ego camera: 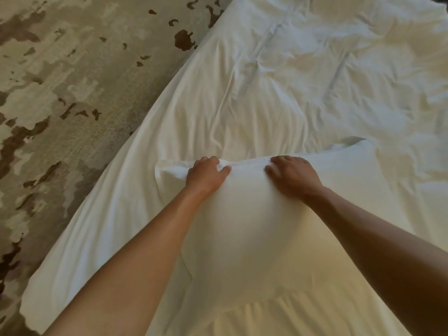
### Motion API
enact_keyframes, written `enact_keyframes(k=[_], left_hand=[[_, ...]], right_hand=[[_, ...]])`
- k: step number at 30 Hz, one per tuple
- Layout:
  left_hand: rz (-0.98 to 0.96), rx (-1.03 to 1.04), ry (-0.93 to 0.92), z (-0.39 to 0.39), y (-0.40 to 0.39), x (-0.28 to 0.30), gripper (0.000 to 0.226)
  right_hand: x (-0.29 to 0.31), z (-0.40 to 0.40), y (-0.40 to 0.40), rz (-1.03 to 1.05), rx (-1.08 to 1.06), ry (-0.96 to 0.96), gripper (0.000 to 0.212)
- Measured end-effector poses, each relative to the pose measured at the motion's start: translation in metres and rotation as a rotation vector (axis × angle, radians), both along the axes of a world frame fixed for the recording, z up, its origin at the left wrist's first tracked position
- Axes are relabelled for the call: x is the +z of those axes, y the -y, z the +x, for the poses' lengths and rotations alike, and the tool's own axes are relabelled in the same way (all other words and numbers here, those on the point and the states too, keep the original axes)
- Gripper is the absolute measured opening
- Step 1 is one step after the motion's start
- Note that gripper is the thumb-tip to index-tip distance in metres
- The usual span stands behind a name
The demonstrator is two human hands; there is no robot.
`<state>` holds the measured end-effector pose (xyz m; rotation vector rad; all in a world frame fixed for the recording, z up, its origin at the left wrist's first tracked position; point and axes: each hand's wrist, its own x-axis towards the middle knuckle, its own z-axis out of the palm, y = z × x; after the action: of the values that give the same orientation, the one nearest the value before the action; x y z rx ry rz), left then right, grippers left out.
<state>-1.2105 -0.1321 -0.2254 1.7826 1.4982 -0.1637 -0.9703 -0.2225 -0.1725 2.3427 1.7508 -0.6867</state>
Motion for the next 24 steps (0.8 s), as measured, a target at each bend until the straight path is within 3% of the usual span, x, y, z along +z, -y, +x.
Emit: enact_keyframes(k=[9, 12, 16, 24], left_hand=[[0.023, -0.235, -0.039, 0.02, 0.009, 0.005, 0.079], [-0.049, -0.229, -0.054, 0.02, 0.033, 0.019, 0.083], [-0.003, -0.233, -0.063, 0.015, 0.072, 0.049, 0.084], [0.085, -0.25, -0.049, 0.008, 0.161, 0.134, 0.058]], right_hand=[[-0.016, -0.011, 0.102, 0.137, -0.08, 0.017, 0.064], [-0.009, -0.014, 0.136, 0.158, -0.108, -0.019, 0.064], [0.004, -0.017, 0.168, 0.192, -0.093, -0.04, 0.063], [0.062, -0.018, 0.242, 0.275, -0.115, -0.108, 0.063]])
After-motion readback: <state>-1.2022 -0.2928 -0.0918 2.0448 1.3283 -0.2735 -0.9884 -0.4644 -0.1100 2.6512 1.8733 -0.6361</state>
